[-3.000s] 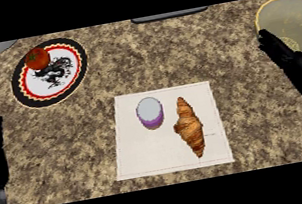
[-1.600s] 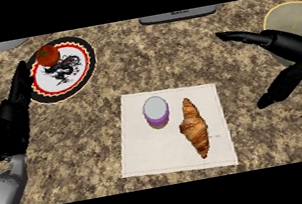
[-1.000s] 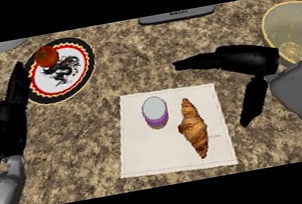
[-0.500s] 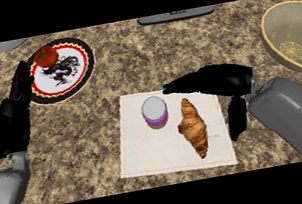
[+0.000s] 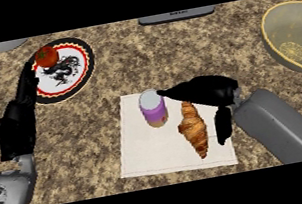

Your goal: Pick the croissant from the placemat and place it in the bowl

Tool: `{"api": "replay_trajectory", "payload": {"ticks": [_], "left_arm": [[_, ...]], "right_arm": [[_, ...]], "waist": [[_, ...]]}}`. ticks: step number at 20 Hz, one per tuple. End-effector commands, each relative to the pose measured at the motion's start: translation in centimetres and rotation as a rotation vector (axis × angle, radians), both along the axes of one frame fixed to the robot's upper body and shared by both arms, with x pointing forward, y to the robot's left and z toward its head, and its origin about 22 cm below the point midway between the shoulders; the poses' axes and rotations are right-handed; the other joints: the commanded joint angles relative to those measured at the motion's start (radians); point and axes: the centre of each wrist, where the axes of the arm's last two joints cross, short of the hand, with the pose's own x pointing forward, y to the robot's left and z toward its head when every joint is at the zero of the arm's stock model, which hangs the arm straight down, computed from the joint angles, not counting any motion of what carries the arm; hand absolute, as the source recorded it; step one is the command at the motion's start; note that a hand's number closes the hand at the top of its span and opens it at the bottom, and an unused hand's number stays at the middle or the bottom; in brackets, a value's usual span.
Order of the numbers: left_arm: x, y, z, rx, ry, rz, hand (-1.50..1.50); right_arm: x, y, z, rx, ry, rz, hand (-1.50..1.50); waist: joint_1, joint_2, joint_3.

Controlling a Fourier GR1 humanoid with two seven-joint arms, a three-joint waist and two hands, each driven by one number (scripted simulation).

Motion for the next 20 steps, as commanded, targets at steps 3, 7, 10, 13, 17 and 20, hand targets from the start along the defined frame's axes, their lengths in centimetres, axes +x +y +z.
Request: {"api": "replay_trajectory", "payload": {"ticks": [3, 7, 10, 13, 17, 20], "left_arm": [[-0.7, -0.2, 1.5, -0.012, 0.005, -0.008, 0.0], [-0.4, 0.9, 0.4, -0.004, -0.001, -0.006, 0.0], [-0.5, 1.3, 1.0, -0.008, 0.004, 0.003, 0.0], [0.0, 1.4, -0.1, -0.021, 0.003, -0.005, 0.0], [-0.7, 1.2, 0.8, -0.005, 0.003, -0.015, 0.0], [0.0, 0.5, 0.6, -0.003, 0.0, -0.007, 0.0]], "right_arm": [[-0.7, 0.1, -2.7, -0.024, 0.016, 0.016, -1.5], [-0.3, 3.1, -4.0, -0.029, 0.029, 0.021, -1.5], [-0.2, 1.3, -5.3, -0.05, -0.004, 0.073, 1.5], [-0.2, 4.3, -4.2, -0.001, -0.08, 0.101, 1.5], [-0.2, 3.4, -6.5, 0.012, -0.073, 0.11, 1.5], [-1.2, 1.8, -7.1, 0.048, -0.056, 0.11, 1.5]], "waist": [[0.0, 0.001, 0.0], [0.003, 0.003, 0.0], [0.003, 0.003, 0.0], [0.002, 0.003, 0.0], [0.004, 0.003, 0.0], [-0.002, 0.002, 0.0]]}}
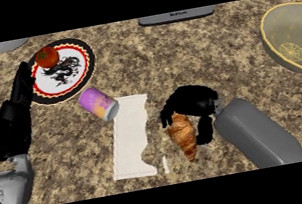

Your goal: Pick the croissant from the placemat and place it in the bowl

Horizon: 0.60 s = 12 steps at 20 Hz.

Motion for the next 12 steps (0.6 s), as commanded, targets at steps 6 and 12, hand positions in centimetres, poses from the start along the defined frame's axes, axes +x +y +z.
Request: {"api": "replay_trajectory", "payload": {"ticks": [6, 12], "left_arm": [[0.4, 1.1, 0.2, 0.009, 0.021, -0.003, 0.0], [-0.3, 1.0, -0.2, 0.019, 0.021, 0.024, 0.0]], "right_arm": [[-0.8, 0.3, 1.1, 0.052, 0.006, -0.105, 1.5], [-1.6, 1.1, -0.7, -0.038, -0.02, -0.735, 1.5]], "waist": [[-0.012, 0.008, 0.002], [-0.021, -0.001, 0.0]]}}
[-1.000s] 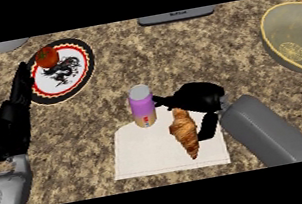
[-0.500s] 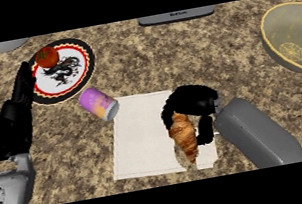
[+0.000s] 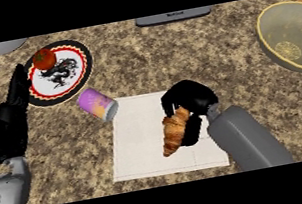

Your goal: Pick the croissant from the placemat and place it in the bowl

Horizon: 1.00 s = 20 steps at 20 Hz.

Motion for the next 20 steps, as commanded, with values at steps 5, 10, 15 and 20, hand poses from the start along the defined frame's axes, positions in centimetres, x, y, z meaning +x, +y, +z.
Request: {"api": "replay_trajectory", "payload": {"ticks": [5, 10, 15, 20], "left_arm": [[0.2, -0.8, -0.1, -0.008, -0.001, -0.037, 0.0], [0.5, 0.5, 0.5, -0.007, 0.007, 0.005, 0.0], [1.2, -0.3, 1.1, -0.011, 0.0, 0.0, 0.0], [-0.2, -1.3, -1.3, 0.0, 0.002, -0.022, 0.0]], "right_arm": [[-2.2, 2.8, 4.1, 0.192, -0.09, -0.504, 1.5], [-5.0, 4.4, 9.8, 0.393, -0.256, -0.655, 1.5], [-7.0, 5.2, 13.6, 0.347, -0.397, -0.847, 1.5], [-6.7, 1.6, 15.5, 0.321, -0.469, -0.981, 1.5]], "waist": [[0.025, 0.001, 0.002], [0.001, -0.003, 0.001], [-0.008, 0.001, 0.0], [0.003, 0.007, 0.001]]}}
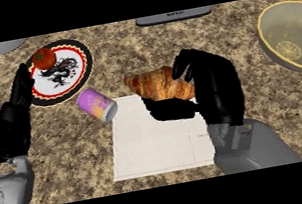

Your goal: Pick the croissant from the placemat and place it in the bowl

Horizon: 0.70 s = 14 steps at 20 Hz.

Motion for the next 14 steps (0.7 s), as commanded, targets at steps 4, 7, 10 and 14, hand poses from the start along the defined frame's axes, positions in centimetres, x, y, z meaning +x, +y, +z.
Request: {"api": "replay_trajectory", "payload": {"ticks": [4, 7, 10, 14], "left_arm": [[0.1, 0.3, 1.9, -0.002, 0.003, 0.011, 0.0], [-0.2, -0.3, 1.0, 0.003, -0.018, -0.001, 0.0], [1.1, -0.5, 0.4, 0.009, 0.018, -0.016, 0.0], [1.3, -0.2, 0.8, 0.011, -0.007, -0.001, 0.0]], "right_arm": [[0.5, -5.7, 1.6, 0.059, -0.098, -0.17, 1.5], [2.1, -10.1, 1.2, 0.082, -0.134, -0.23, 1.5], [4.8, -11.8, 0.7, 0.12, -0.164, -0.258, 1.5], [6.1, -18.8, 1.9, 0.158, -0.234, -0.302, 1.5]], "waist": [[0.007, 0.005, 0.001], [0.008, 0.007, 0.001], [0.012, 0.009, 0.001], [0.012, 0.01, 0.001]]}}
